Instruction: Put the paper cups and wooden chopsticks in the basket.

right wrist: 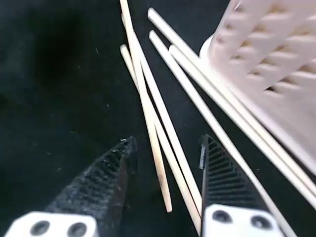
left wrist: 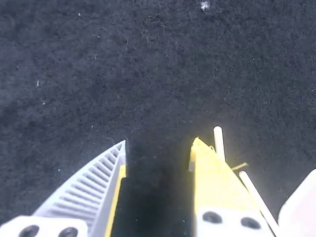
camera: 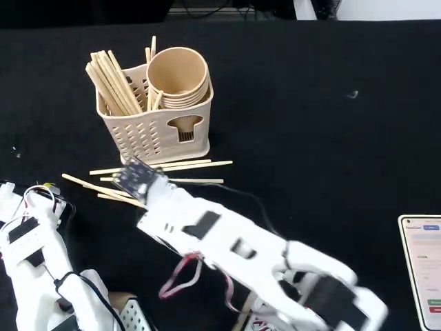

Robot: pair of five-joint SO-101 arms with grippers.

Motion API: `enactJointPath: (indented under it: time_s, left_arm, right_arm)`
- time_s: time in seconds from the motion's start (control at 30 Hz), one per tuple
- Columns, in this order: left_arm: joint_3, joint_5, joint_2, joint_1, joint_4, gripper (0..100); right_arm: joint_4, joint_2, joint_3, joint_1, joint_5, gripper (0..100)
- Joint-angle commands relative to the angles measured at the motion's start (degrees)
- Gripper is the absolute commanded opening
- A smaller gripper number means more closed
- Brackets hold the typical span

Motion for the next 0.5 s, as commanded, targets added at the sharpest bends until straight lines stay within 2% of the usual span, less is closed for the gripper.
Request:
enactJointPath:
  time_s: [0.0, 0.13, 0.27, 0.47]
  left_arm:
    - [-0.6, 0.0, -0.5, 0.1, -0.7, 21]
    - [-0.6, 0.0, -0.4, 0.0, -0.6, 21]
    - [-0.6, 0.0, -0.4, 0.1, -0.7, 21]
    - [-0.6, 0.0, -0.4, 0.1, -0.6, 21]
  right_arm:
    - [0.4, 6.9, -7.1, 3.5, 5.1, 19.8]
    - [7.2, 10.4, -10.9, 3.8, 8.9, 19.8]
    - [16.4, 12.5, -16.0, 2.6, 9.1, 19.8]
    - [23.2, 20.5, -22.5, 2.8, 10.1, 19.8]
